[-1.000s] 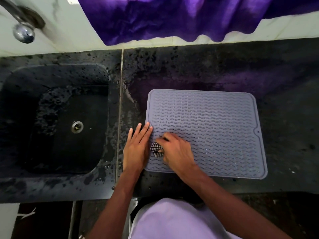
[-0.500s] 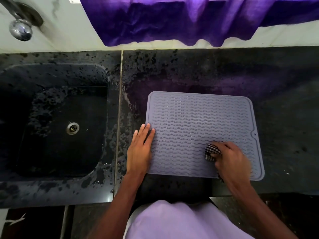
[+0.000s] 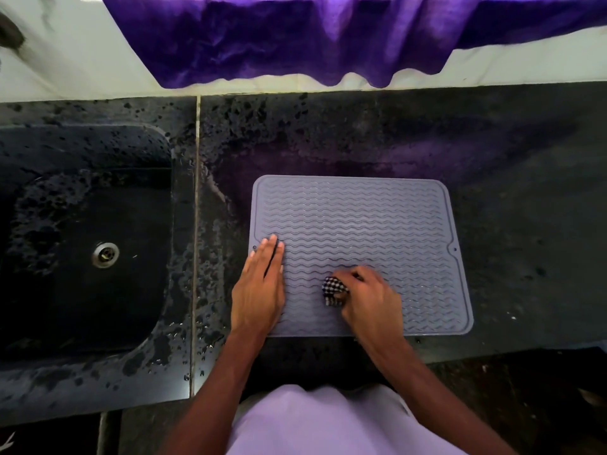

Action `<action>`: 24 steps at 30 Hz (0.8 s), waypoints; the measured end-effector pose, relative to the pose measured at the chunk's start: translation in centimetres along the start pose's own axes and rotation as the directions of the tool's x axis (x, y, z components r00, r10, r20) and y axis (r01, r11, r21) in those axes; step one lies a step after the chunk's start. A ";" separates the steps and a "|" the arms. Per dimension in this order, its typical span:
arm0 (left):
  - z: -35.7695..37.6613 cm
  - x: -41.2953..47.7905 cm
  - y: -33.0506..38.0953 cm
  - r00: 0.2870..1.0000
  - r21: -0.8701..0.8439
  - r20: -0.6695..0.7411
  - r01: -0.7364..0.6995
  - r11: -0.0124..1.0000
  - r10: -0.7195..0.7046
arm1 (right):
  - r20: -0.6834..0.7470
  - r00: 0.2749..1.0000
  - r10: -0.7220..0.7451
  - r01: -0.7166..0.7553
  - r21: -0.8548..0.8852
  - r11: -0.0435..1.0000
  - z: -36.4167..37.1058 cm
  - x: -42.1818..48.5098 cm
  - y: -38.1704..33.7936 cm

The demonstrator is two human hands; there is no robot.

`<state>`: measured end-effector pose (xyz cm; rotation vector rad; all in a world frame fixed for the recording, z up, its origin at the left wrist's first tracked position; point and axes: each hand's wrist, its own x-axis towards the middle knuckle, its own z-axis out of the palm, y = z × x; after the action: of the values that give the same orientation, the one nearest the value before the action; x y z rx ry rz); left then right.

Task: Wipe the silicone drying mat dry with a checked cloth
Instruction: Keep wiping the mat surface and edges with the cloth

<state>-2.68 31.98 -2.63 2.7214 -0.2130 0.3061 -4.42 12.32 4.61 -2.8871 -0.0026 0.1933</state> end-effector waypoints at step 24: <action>0.3 -0.2 -0.1 1.000 0.001 0.018 0.017 1.000 -0.017 | -0.058 0.996 0.061 -0.054 0.117 0.992 -3.4 -0.6 5.8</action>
<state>-2.79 31.99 -3.00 2.7259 -0.1943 0.2767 -4.62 5.85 6.56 -2.7780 0.0995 0.1114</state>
